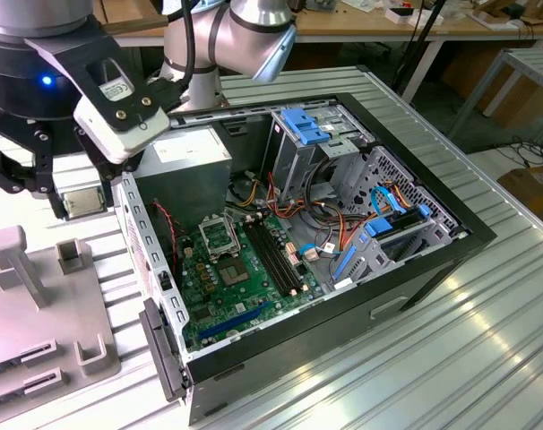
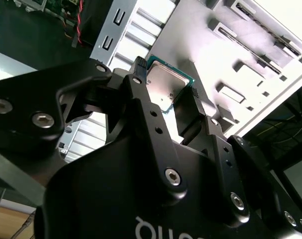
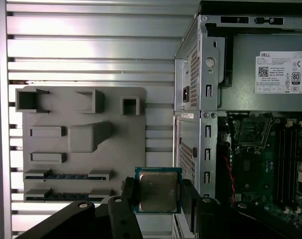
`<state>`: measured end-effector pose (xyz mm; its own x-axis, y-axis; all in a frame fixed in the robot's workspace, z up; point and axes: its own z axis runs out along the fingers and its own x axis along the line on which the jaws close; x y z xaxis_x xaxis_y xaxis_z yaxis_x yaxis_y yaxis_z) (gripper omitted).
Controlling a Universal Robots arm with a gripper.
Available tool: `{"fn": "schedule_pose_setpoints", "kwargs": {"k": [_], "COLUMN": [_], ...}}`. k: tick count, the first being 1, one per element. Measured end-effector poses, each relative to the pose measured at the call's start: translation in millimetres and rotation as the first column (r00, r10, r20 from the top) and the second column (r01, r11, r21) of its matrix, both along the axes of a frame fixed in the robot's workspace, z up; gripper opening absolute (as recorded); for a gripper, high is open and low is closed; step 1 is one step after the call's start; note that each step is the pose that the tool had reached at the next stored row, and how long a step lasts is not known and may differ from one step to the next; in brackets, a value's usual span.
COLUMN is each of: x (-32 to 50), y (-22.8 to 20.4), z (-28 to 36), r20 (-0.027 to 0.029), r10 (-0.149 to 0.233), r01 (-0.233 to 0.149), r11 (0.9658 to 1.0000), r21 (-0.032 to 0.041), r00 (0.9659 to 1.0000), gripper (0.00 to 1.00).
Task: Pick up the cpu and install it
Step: 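Pick up the cpu and move it towards the insertion slot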
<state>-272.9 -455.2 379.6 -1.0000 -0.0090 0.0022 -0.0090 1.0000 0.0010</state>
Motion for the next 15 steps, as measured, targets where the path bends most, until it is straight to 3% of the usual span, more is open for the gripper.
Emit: {"fn": "schedule_pose_setpoints", "kwargs": {"k": [6, 15], "x": [9.4, 11.7], "y": [0.0, 0.0], "z": [0.0, 0.0], "r20": [0.0000, 0.0000], "r10": [0.000, 0.000], "r01": [0.000, 0.000], "r11": [1.0000, 1.0000], "r21": [0.0000, 0.0000], "r00": [1.0000, 1.0000], "gripper": [0.47, 0.47]}}
